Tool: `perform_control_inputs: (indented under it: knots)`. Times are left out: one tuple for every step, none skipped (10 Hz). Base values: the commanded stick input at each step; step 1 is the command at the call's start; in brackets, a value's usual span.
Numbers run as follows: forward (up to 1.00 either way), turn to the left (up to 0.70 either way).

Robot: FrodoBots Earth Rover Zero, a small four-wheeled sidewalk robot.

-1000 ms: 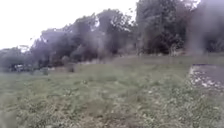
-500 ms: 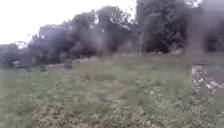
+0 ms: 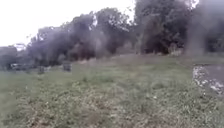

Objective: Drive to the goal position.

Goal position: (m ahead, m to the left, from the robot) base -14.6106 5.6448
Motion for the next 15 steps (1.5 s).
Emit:
perform_control_inputs:
  knots:
    - [0.45, 0.00]
    - [0.45, 0.00]
    - [0.45, 0.00]
    - [0.45, 0.00]
    - [0.45, 0.00]
    - [0.45, 0.00]
    - [0.45, 0.00]
    - [0.45, 0.00]
    - [0.45, 0.00]
    - [0.45, 0.00]
    - [0.45, 0.00]
    - [0.45, 0.00]
    - [0.45, 0.00]
    - [0.45, 0.00]
    - [0.45, 0.00]
